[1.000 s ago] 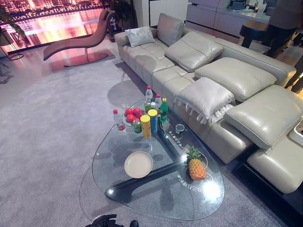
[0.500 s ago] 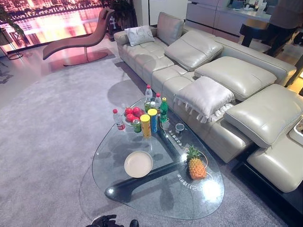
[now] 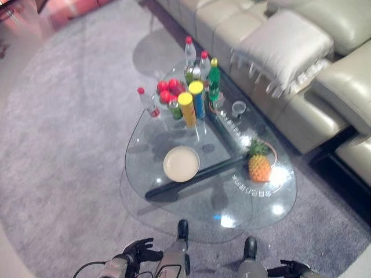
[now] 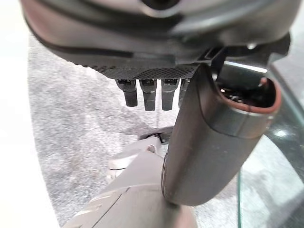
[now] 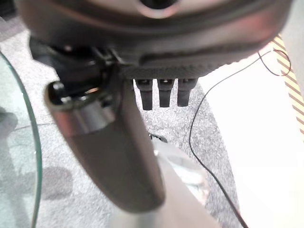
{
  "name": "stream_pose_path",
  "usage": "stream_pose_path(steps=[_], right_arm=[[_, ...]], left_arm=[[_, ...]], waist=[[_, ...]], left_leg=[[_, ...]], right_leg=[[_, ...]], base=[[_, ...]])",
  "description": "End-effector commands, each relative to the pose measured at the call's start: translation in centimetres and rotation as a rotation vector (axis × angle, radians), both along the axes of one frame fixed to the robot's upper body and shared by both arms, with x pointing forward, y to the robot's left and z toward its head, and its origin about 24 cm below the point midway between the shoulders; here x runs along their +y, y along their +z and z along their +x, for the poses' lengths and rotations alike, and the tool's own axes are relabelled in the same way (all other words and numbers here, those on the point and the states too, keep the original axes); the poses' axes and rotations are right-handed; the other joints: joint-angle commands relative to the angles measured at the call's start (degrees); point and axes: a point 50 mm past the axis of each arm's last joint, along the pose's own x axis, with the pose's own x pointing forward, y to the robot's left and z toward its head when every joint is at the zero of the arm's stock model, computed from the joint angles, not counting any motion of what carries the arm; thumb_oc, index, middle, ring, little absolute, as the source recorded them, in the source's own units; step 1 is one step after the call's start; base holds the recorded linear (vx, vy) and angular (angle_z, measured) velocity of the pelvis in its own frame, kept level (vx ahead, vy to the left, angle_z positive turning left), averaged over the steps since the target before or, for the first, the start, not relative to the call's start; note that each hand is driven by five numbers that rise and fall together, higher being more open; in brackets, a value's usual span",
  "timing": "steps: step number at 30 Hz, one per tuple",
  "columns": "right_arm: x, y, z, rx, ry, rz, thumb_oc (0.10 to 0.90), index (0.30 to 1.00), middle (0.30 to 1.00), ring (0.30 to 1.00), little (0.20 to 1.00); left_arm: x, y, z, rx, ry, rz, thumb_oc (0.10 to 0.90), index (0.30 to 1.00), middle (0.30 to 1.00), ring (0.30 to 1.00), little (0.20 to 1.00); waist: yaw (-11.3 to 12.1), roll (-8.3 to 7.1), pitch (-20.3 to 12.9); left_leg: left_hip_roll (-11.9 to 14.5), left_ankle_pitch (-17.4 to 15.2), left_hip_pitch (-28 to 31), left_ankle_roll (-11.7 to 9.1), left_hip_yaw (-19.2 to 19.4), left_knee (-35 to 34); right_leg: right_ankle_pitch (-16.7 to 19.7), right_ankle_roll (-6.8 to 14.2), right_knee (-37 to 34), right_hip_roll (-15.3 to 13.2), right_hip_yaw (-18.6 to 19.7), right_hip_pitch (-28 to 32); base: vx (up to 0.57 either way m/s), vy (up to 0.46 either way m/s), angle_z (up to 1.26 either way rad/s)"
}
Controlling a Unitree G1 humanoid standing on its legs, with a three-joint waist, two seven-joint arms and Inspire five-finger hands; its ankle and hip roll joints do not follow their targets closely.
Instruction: Pick up the fruit to the plate
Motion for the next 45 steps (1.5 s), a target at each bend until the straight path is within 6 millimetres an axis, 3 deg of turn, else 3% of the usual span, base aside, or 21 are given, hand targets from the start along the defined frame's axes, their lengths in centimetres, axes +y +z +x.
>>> stream_pose_path(steps=[1, 4, 9, 19, 33, 45], right_arm=[[0.9, 0.8, 3.1, -0.107, -0.018, 0.017, 0.800, 0.900, 0.900, 0.900, 0.900], [0.7, 2.6, 6.3, -0.297, -0.058, 0.007, 0.800, 0.900, 0.900, 0.900, 0.900], [0.9, 4.8, 9.5, -0.501, -0.083, -0.022, 0.800, 0.900, 0.900, 0.900, 0.900], [1.9, 7.6, 13.2, -0.708, -0.129, -0.075, 0.800, 0.900, 0.900, 0.900, 0.900], [1.3, 8.7, 13.8, -0.770, -0.165, -0.103, 0.800, 0.900, 0.900, 0.900, 0.900], [0.4, 10.0, 14.3, -0.818, -0.151, -0.167, 0.800, 0.900, 0.900, 0.900, 0.900]], left_arm=[[1.4, 2.0, 3.4, -0.110, 0.033, -0.011, 0.800, 0.900, 0.900, 0.900, 0.900], [2.6, 4.1, 6.3, -0.224, 0.125, -0.011, 0.800, 0.900, 0.900, 0.900, 0.900], [4.1, 6.5, 8.9, -0.368, 0.373, -0.066, 0.800, 0.900, 0.900, 0.900, 0.900], [4.4, 9.5, 12.1, -0.537, 0.534, -0.025, 0.800, 0.900, 0.900, 0.900, 0.900], [4.6, 9.7, 12.0, -0.576, 0.541, 0.011, 0.800, 0.900, 0.900, 0.900, 0.900], [4.6, 9.8, 11.9, -0.583, 0.474, -0.004, 0.800, 0.900, 0.900, 0.900, 0.900]], waist=[[0.75, -4.01, 6.26], [0.74, -5.63, 9.37], [0.35, -7.36, 10.70], [0.11, -8.71, 10.71], [0.76, -8.15, 10.71], [1.12, -7.94, 10.71]], left_leg=[[0.05, -4.91, 1.45, 0.38, 2.00, -0.09], [0.51, -5.33, -3.55, 0.23, 1.38, 4.94], [0.85, -6.78, -10.45, 0.31, 0.55, 11.89], [0.04, -9.23, -23.95, 0.89, -1.49, 23.64], [0.43, -14.04, -33.34, 1.83, -2.81, 35.72], [0.28, -14.71, -34.90, 1.97, -3.01, 37.44]], right_leg=[[4.66, -0.93, 3.63, -4.08, 3.85, -10.16], [4.39, -1.19, 7.07, -3.91, 4.79, -14.79], [3.33, -1.47, 12.01, -3.17, 5.66, -21.07], [0.80, -2.22, 23.09, -1.80, 6.73, -34.41], [-3.07, -3.90, 33.98, -1.88, 7.57, -43.77], [-2.77, -3.96, 35.00, -2.42, 7.23, -45.22]], base=[[-0.13, -0.012, -0.01], [-0.17, -0.095, -0.05], [-0.12, -0.061, -0.02], [-0.06, -0.027, 0.07], [0.00, -0.001, 0.03], [0.00, 0.001, -0.01]])
